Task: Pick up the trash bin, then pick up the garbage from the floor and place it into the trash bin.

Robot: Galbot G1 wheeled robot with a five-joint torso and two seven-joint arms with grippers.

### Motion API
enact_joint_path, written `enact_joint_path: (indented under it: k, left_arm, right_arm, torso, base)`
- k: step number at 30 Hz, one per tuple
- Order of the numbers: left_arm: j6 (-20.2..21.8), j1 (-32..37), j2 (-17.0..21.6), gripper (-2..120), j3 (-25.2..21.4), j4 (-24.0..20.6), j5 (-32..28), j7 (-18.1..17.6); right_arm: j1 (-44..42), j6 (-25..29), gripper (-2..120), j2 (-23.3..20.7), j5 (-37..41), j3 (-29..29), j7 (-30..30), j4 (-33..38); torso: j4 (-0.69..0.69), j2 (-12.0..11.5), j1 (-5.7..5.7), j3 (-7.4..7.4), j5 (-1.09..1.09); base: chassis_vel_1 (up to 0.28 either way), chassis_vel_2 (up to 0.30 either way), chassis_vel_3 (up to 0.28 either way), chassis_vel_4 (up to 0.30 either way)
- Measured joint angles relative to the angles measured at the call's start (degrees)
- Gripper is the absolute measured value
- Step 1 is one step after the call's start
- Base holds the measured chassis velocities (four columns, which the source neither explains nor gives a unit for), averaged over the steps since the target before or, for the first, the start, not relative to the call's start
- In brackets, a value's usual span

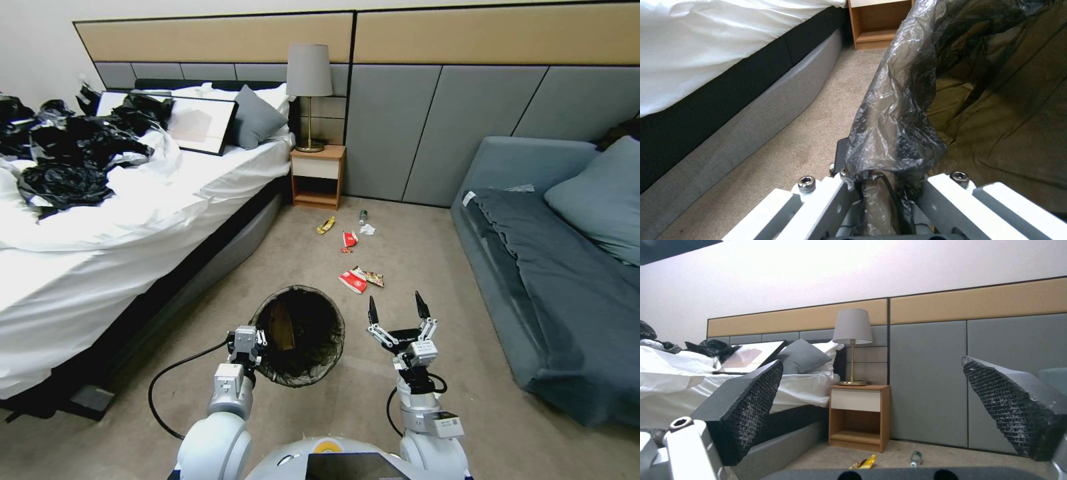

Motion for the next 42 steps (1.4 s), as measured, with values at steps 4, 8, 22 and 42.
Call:
enact_joint_path:
  k: [4, 8, 22, 42]
  left_arm:
    - [0.0, 0.0, 0.0, 2, 0.0, -0.1, 0.0, 0.1]
    - [-0.1, -0.1, 0.0, 2, 0.0, -0.1, 0.0, 0.2]
    - [-0.2, -0.3, 0.0, 2, 0.1, -0.1, 0.0, 0.3]
    - [-0.1, -0.3, 0.0, 2, 0.0, -0.2, -0.2, 0.1]
  right_arm:
    - [0.0, 0.0, 100, 0.1, -0.1, 0.1, 0.0, 0.1]
    - [-0.1, -0.1, 100, 0.2, -0.2, 0.1, 0.2, 0.1]
    - [0.2, -0.6, 100, 0.4, -0.2, 0.3, 1.2, -0.3]
    - [0.2, -0.5, 100, 0.4, -0.1, 0.3, 1.4, -0.5]
  torso:
    - [0.0, 0.0, 0.0, 0.0, 0.0]
    - [0.01, 0.0, 0.0, 0.0, 0.0]
    - [0.0, 0.0, 0.0, 0.0, 0.0]
    - [0.01, 0.0, 0.0, 0.01, 0.0]
  base:
    - [0.0, 0.0, 0.0, 0.0]
    - [0.0, 0.0, 0.0, 0.0]
    - [0.0, 0.0, 0.0, 0.0]
    - [-0.113, 0.119, 0.119, -0.113]
